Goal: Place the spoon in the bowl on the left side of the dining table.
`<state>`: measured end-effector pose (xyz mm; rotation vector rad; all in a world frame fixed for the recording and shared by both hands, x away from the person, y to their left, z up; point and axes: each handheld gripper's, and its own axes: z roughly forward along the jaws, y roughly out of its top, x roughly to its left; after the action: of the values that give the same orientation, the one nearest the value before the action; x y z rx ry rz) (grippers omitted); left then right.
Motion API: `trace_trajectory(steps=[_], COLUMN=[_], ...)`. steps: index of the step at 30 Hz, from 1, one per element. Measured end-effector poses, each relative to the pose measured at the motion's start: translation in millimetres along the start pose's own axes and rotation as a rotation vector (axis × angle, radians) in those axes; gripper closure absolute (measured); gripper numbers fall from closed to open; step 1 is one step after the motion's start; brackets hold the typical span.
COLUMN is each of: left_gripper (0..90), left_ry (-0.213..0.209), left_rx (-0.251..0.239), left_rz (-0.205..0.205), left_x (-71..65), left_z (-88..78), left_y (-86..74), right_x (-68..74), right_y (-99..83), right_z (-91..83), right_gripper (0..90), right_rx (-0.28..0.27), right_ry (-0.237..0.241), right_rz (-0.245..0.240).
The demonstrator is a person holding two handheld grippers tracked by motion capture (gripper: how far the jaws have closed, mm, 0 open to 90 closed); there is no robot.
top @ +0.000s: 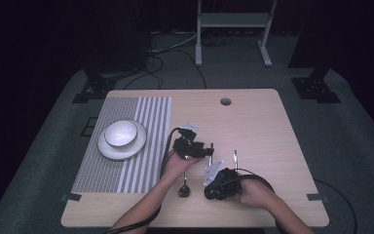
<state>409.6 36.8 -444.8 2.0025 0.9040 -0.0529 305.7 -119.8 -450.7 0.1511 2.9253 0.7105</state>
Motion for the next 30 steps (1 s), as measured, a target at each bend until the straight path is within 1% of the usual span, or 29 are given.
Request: trace_trajectory(steps=[1,3,6,8,10,11,12,13,16,20,21,22,23,24,25,27,30], left_gripper=[47.1,53.1,63.3,69.8,74.9,75.3,76.2,77.0,77.9,78.9,79.3,79.8,80.3,81.4,82.7,84.4,86.9], left_ry=[-0.023,-0.027,-0.036,-0.056,-0.064,-0.073,-0.073,-0.086,-0.085,-0.095,-0.099,-0.098,-0.099,-0.112,-0.125,-0.143,-0.192], left_rx=[0.002,0.003,0.025,0.017,0.018,0.017,0.017,0.012,0.01,-0.007,-0.008,-0.01,-0.018,-0.033,-0.049,-0.072,-0.114], left_rz=[0.008,0.013,0.037,0.03,0.027,0.019,0.019,-0.001,-0.007,-0.033,-0.038,-0.046,-0.051,-0.065,-0.082,-0.096,-0.133], left_x=[0.0,-0.5,-1.1,0.2,1.0,1.9,1.9,3.7,4.6,6.4,6.7,6.6,6.7,7.3,7.6,7.1,4.9], left_z=[2.1,3.0,6.9,8.4,9.7,10.0,10.0,10.3,10.4,9.3,8.6,7.8,6.6,5.0,3.4,-0.4,-5.6], left_y=[-0.2,-0.5,-1.3,-1.9,-2.4,-2.6,-2.6,-3.4,-4.4,-6.6,-6.9,-7.0,-7.2,-7.5,-7.7,-7.7,-7.8], right_x=[-0.1,-0.1,-0.2,-0.8,-0.8,-0.9,-0.9,-1.0,-1.3,-1.0,-0.6,0.4,1.0,0.8,0.3,-1.9,-7.4], right_y=[0.2,0.2,-0.7,-1.6,-2.4,-2.8,-2.8,-3.6,-3.9,-5.9,-6.7,-7.3,-7.8,-9.5,-11.9,-18.1,-28.9], right_z=[0.1,0.2,0.1,0.2,0.0,-0.1,-0.1,-0.3,-0.7,-1.2,-1.6,-2.4,-3.3,-4.2,-5.0,-8.6,-17.2], right_gripper=[66.5,66.5,66.5,66.3,65.1,64.8,64.8,64.2,62.9,61.2,60.3,56.7,55.9,54.5,54.0,52.6,49.7], right_rx=[0.0,0.0,-0.005,-0.014,-0.018,-0.02,-0.02,-0.024,-0.023,-0.033,-0.034,-0.028,-0.021,-0.018,-0.021,-0.041,-0.092], right_ry=[0.0,0.0,0.001,0.001,-0.004,-0.005,-0.005,-0.006,-0.009,-0.022,-0.027,-0.039,-0.058,-0.06,-0.061,-0.061,-0.061], right_rz=[-0.002,-0.003,0.004,0.0,0.002,0.006,0.006,0.007,0.011,0.009,0.014,0.015,0.012,0.017,0.029,0.061,0.126])
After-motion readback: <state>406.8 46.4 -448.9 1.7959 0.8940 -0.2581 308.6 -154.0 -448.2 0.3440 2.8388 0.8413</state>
